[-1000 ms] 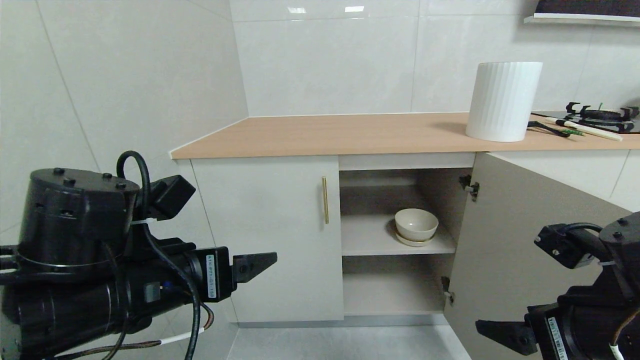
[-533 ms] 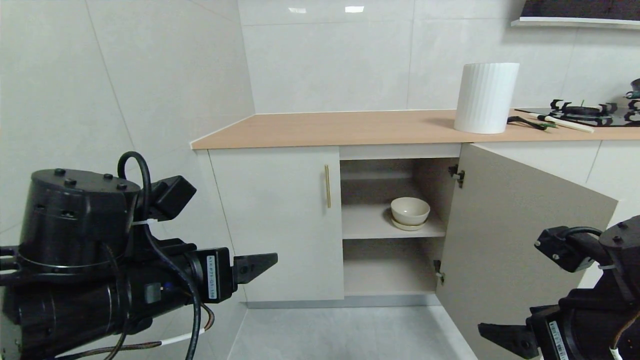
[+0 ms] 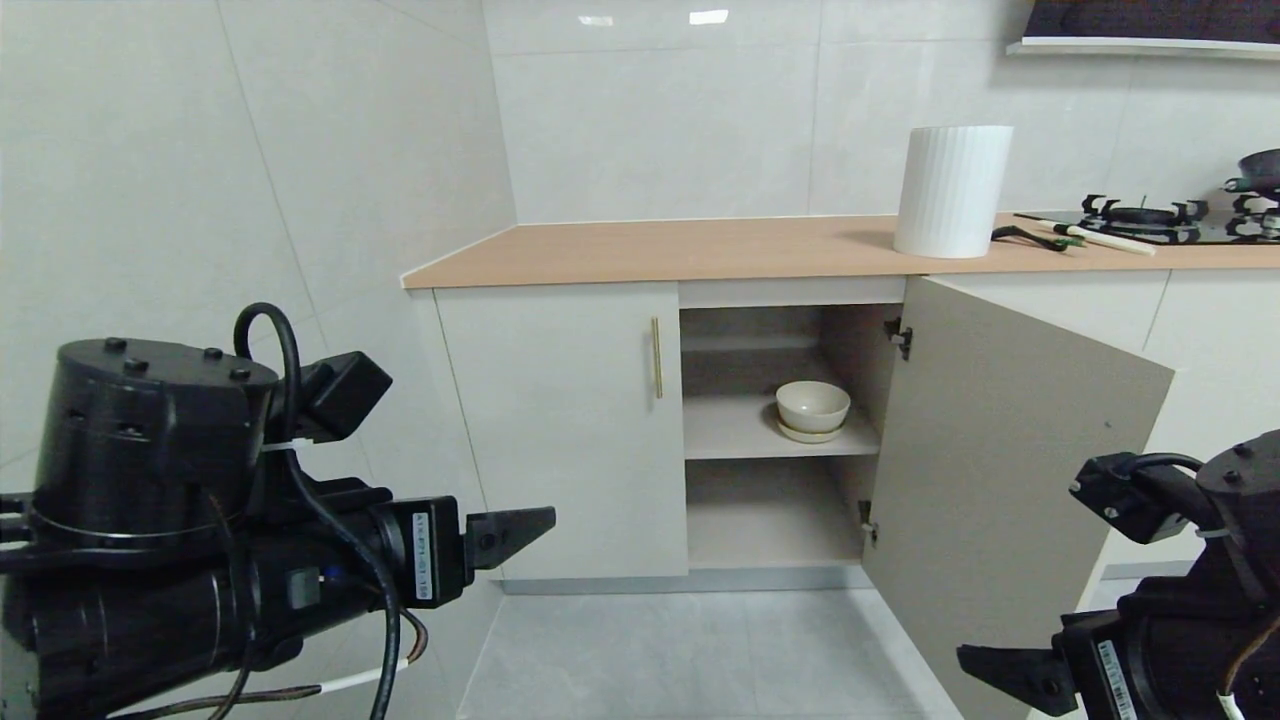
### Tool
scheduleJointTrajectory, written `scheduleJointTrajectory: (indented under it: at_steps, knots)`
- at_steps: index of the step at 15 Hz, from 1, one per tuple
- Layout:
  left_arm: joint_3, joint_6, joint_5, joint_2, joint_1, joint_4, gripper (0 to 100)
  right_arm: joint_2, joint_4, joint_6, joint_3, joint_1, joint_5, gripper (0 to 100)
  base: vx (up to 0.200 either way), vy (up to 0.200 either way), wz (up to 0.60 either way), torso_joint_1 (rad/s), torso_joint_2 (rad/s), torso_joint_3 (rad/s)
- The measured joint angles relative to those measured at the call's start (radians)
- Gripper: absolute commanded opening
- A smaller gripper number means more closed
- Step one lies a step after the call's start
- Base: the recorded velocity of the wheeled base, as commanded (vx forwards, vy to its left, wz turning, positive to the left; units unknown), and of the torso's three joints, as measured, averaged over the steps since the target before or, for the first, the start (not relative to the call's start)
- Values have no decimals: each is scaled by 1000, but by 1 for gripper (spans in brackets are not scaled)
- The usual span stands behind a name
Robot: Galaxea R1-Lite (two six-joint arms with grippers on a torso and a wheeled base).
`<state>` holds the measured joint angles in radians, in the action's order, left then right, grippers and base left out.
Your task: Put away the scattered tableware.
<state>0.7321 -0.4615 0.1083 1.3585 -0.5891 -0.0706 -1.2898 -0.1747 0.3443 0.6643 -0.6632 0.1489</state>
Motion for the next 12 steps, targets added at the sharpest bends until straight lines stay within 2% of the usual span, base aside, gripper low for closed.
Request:
scheduleJointTrajectory:
  at_steps: [6, 12]
  knots:
    - [0, 5, 0, -13, 0, 0, 100, 12, 1, 1, -20, 10, 1, 100, 0, 0, 0, 0, 0, 0]
    - [-1, 5, 0, -16, -1, -1, 100, -2, 0, -2, -18, 88, 1, 100, 0, -200, 0, 4, 6, 1]
